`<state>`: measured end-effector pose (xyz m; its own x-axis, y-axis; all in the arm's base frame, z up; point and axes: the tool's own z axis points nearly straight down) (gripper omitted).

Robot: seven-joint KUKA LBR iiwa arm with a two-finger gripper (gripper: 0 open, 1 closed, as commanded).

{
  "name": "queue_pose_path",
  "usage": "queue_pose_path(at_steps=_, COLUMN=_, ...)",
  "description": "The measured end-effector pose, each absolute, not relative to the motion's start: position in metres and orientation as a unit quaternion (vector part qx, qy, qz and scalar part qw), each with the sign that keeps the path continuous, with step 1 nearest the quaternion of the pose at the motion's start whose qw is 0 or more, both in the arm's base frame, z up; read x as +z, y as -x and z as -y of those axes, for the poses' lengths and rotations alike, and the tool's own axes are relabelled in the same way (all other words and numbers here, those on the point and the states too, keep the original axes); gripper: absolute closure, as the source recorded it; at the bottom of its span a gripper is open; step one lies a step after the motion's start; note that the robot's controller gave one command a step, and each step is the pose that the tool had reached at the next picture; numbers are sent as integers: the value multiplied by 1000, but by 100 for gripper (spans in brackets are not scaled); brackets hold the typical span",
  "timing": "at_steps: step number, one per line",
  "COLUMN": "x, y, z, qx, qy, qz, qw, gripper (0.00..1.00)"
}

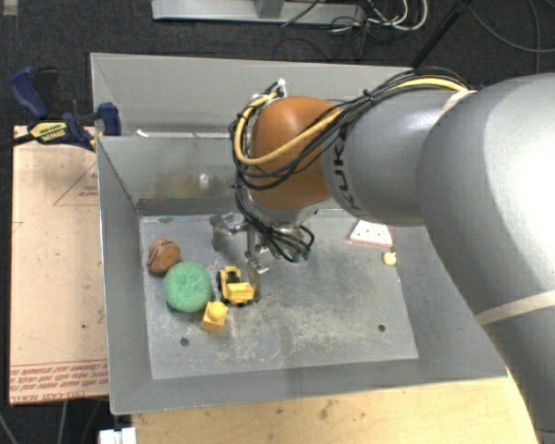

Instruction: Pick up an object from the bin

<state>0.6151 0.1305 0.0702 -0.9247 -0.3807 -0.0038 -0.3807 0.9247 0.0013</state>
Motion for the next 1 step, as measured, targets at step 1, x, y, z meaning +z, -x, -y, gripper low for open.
queue_pose_path(at_steps=1, x=70, y=-615, z=-130, qx=1, qy=194, qz=-981, qw=2, gripper=0)
